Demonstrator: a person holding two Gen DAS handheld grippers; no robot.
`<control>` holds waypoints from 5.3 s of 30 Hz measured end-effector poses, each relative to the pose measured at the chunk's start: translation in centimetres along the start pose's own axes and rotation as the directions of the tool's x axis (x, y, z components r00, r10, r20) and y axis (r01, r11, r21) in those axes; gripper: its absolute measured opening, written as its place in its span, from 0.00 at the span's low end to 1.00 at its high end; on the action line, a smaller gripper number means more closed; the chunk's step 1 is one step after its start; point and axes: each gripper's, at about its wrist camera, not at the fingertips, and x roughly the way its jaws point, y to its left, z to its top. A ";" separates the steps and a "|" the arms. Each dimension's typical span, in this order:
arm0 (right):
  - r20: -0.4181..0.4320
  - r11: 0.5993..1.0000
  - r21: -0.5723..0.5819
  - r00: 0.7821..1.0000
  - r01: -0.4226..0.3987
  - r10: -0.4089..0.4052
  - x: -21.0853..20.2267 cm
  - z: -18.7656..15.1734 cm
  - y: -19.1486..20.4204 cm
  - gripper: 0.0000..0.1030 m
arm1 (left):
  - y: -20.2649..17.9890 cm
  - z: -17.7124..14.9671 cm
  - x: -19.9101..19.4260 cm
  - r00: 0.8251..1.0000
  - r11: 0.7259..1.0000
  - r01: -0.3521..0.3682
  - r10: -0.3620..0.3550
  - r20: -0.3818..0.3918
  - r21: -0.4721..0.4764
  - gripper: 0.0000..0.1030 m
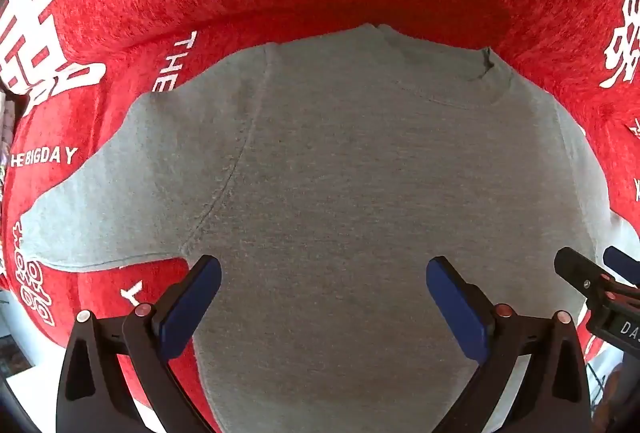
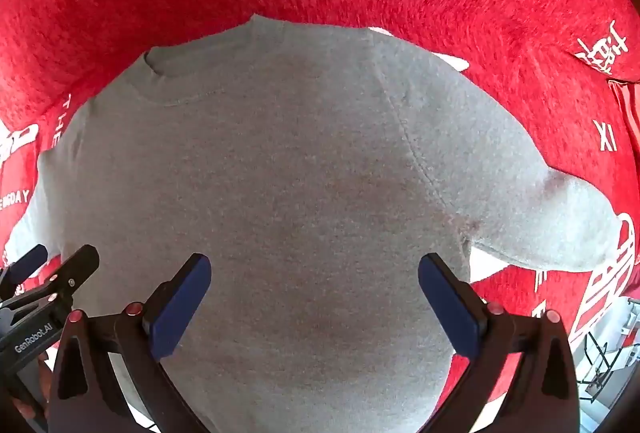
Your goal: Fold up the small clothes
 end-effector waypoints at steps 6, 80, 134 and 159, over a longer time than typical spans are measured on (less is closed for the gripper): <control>0.003 1.000 -0.004 1.000 -0.011 0.011 0.3 -1.0 -0.6 1.00 | 0.8 -0.2 -0.3 1.000 1.000 -0.025 0.025 -0.003 0.007 1.00; -0.011 1.000 0.004 1.000 -0.011 0.012 1.0 -3.6 2.2 1.00 | 3.0 -1.5 0.3 0.999 0.998 -0.037 0.036 -0.021 -0.059 1.00; -0.026 0.964 -0.258 0.998 -0.056 0.051 2.0 -8.2 17.5 1.00 | 32.6 -8.8 -0.9 0.906 0.849 0.239 -0.020 0.423 -0.471 0.09; 0.016 0.994 0.061 0.996 -0.088 0.087 3.5 -5.9 -2.2 1.00 | -2.7 -1.7 0.7 0.950 0.967 0.163 -0.206 0.233 0.194 0.10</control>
